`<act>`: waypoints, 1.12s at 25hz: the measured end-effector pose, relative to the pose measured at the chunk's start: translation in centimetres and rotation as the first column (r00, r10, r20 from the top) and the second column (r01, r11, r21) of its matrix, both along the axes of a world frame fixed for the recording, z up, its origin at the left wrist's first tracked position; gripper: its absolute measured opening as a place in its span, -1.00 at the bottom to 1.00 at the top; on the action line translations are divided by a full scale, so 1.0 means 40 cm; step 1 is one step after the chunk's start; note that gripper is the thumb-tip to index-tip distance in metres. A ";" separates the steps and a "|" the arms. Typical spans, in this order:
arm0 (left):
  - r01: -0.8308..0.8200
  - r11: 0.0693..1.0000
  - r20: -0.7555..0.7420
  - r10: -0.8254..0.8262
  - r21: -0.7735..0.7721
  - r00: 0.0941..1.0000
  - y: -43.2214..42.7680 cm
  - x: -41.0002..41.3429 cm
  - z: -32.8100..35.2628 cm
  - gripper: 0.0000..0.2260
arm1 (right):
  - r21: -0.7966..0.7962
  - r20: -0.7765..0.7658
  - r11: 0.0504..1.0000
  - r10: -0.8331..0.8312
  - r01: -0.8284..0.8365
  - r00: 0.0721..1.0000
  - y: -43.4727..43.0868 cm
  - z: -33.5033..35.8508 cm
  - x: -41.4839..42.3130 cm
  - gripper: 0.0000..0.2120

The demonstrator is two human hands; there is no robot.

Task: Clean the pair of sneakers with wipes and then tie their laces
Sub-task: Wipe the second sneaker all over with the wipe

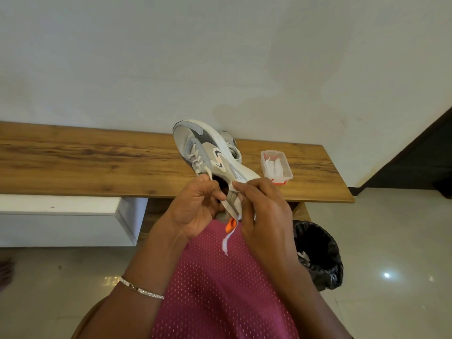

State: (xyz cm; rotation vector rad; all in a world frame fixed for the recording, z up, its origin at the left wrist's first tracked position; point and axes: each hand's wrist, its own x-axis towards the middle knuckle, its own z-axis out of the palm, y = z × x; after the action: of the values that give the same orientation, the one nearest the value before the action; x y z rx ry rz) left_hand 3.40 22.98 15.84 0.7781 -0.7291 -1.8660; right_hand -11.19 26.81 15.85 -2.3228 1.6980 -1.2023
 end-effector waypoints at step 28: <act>0.050 0.998 -0.022 -0.050 -0.026 0.998 0.005 -0.015 0.008 -0.70 | -0.164 0.214 0.983 -0.045 0.082 0.976 0.050 -0.065 -0.008 -0.80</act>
State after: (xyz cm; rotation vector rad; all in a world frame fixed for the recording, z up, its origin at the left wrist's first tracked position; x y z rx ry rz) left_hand 2.80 23.19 16.16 0.7269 -0.7627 -1.9037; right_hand -11.52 28.82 13.24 -2.1483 1.6690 -1.6016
